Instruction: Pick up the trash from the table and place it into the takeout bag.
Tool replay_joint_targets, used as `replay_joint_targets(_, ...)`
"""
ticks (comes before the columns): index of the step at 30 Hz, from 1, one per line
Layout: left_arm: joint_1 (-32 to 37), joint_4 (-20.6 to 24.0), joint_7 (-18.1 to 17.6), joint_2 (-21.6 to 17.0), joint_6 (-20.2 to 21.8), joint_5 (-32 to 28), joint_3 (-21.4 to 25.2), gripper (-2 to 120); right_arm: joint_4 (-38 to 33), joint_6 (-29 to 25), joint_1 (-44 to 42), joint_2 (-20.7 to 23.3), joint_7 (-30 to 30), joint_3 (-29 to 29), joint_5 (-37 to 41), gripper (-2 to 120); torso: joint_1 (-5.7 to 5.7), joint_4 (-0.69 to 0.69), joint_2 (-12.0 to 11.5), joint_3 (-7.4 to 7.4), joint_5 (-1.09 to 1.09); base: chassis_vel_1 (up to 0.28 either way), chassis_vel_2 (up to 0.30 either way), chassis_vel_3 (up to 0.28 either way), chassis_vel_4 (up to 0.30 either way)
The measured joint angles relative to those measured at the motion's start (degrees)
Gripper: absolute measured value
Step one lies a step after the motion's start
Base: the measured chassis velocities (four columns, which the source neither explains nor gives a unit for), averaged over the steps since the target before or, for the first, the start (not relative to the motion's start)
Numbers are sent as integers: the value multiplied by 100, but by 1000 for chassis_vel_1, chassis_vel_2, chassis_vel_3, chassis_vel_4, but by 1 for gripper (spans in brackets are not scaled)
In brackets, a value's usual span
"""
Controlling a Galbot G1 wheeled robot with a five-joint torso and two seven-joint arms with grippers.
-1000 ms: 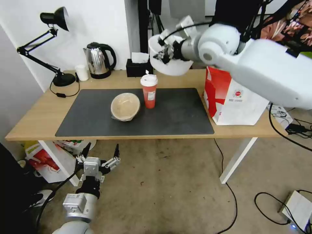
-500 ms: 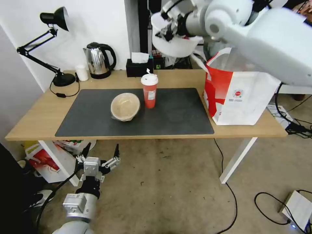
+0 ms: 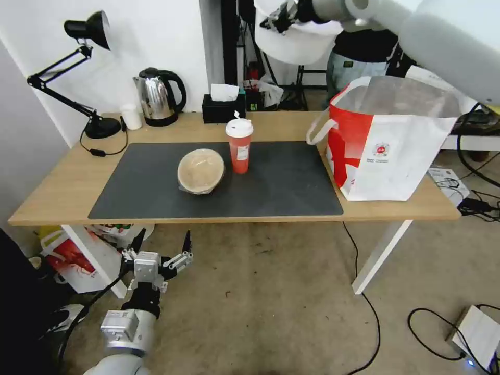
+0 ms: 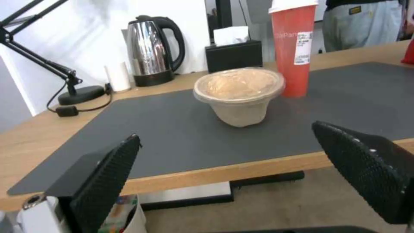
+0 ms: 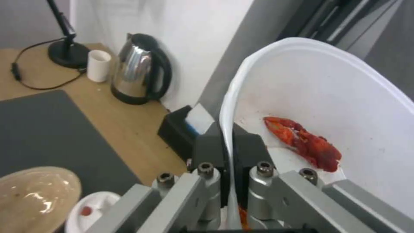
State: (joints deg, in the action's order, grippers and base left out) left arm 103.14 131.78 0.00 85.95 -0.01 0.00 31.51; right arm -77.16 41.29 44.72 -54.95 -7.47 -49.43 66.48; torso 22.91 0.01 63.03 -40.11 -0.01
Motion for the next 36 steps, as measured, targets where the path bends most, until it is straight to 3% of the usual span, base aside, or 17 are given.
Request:
replay_joint_targets(15,0,0,0,0,0,0,0,100,370,1,-79,463,-277,-2,-173,0,0,-1,0,0,3,0,0,0,0)
replay_joint_targets(28,0,0,0,0,0,0,0,100,513,1,-554,755,-295,452,-227,0,1,0,0,0,0,0,0,0,0)
replay_joint_targets(36,0,0,0,0,0,0,0,100,685,2,-1389,867,-298,1038,-428,0,1,0,0,0,1,0,0,0,0)
